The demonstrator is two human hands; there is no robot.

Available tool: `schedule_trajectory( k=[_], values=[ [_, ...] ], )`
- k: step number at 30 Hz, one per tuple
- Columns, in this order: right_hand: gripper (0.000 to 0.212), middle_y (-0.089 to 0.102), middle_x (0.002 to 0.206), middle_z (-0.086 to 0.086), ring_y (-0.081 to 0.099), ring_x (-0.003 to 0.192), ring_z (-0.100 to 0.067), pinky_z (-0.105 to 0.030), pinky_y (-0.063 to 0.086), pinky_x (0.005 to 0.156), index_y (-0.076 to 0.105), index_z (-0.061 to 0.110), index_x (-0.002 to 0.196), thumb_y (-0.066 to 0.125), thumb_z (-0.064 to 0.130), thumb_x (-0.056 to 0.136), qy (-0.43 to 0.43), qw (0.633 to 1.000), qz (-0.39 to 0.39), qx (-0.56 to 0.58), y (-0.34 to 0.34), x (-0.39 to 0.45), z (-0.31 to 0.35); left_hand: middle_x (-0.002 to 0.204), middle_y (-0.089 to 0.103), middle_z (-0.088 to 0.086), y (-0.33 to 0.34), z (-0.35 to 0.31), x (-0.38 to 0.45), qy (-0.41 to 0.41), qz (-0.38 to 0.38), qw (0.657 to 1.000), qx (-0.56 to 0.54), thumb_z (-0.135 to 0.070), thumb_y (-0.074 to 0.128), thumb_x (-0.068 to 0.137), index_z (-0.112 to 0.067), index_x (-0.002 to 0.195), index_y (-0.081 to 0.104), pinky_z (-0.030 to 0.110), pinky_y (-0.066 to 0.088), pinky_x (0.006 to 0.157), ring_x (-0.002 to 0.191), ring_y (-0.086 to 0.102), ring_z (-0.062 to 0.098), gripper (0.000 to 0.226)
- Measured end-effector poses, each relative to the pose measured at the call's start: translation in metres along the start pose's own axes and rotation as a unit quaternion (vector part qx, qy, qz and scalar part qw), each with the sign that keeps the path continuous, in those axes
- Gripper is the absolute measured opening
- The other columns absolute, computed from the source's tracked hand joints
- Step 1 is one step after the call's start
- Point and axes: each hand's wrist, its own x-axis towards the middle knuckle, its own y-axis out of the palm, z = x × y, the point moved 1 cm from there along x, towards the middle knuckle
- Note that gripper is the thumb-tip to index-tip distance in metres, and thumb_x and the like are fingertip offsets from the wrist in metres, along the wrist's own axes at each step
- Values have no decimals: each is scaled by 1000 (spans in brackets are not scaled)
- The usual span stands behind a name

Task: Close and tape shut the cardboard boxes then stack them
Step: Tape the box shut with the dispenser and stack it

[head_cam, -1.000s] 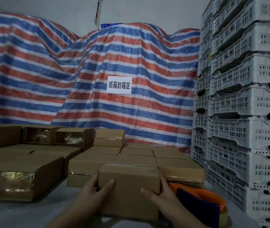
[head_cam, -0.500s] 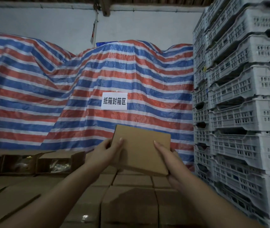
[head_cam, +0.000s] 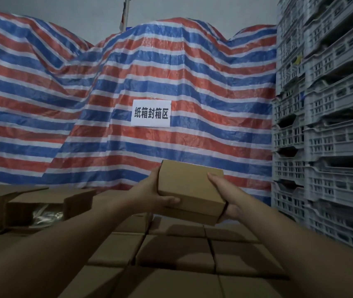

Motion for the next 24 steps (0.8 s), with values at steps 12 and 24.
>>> schedule_trajectory(
  k=[12,24],
  values=[
    [57,77,87,-18,66,96,-39,-63,55,72,71,17,103,70,51,58,75,992,13,-100,-3,69,-9,146,42,4,22,55,53,-76,3,961,267,-84,52,72,-28,144,37,46,20,113,143,24,29,93],
    [23,59,114,-20,57,105,-41,-66,50,88,59,11,106,60,30,94,112,982,-15,-153,6,95,-27,108,57,-5,32,88,62,-113,20,952,284,-86,44,73,-27,121,55,28,45,68,86,53,9,77]
  ],
)
